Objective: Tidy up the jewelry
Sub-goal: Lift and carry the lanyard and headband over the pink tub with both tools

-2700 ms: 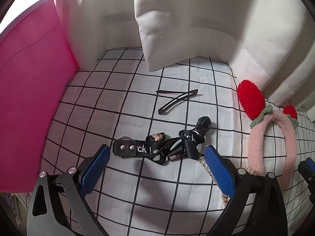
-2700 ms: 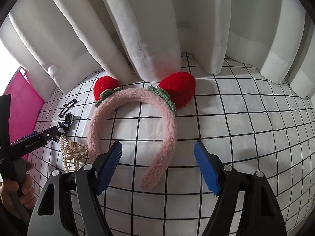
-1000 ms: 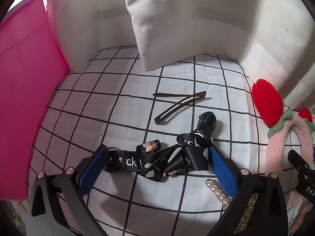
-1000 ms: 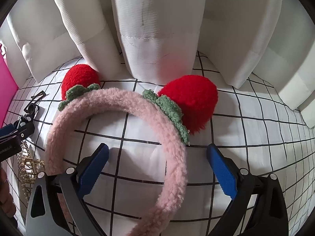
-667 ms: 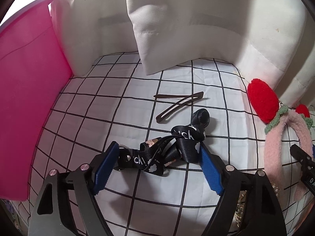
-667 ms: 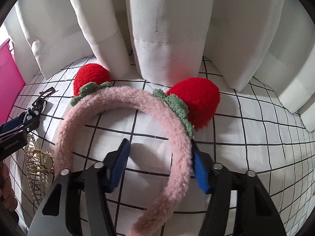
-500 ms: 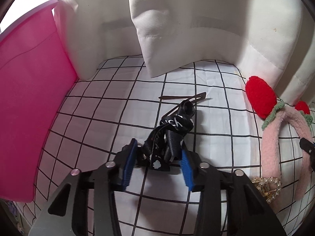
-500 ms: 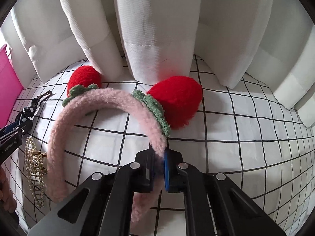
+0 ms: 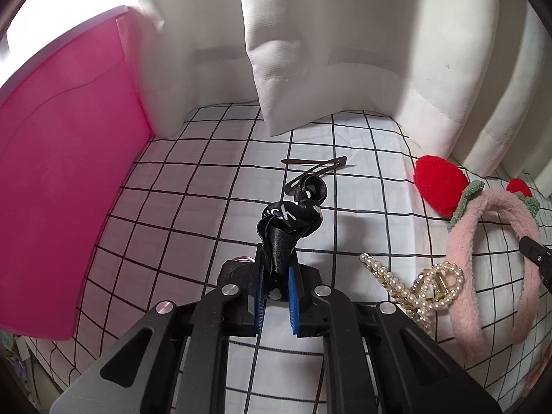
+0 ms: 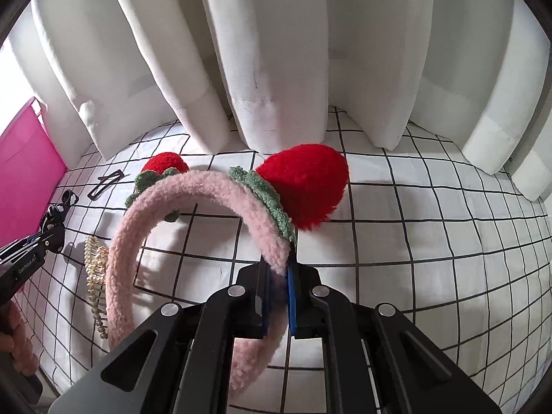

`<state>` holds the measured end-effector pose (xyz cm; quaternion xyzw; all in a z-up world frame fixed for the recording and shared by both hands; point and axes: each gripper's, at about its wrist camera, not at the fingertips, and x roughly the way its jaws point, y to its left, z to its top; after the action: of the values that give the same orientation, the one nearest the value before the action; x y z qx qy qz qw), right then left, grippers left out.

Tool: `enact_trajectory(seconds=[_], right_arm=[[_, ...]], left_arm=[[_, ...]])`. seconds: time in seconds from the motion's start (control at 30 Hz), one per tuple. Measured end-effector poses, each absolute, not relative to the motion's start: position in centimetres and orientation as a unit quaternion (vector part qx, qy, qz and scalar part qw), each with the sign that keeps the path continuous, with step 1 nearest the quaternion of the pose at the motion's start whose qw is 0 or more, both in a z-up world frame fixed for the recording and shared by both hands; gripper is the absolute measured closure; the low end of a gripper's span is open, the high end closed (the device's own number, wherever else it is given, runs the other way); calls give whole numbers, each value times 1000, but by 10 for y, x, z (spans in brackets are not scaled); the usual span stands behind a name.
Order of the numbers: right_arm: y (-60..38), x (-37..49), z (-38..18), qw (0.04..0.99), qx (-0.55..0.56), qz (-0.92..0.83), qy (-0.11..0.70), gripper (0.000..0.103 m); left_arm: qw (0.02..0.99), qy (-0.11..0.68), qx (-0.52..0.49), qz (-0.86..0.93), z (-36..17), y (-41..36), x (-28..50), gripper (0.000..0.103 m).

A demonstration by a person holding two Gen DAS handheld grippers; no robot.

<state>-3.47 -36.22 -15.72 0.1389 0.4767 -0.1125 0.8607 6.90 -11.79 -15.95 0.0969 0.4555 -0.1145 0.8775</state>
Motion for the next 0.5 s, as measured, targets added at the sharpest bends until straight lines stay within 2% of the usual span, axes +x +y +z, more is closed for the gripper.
enact_trajectory(seconds=[0.5], right_arm=[[-333, -62, -65, 894, 125, -88, 422, 95]], left_arm=[[894, 424, 58, -129, -83, -75, 27, 92]])
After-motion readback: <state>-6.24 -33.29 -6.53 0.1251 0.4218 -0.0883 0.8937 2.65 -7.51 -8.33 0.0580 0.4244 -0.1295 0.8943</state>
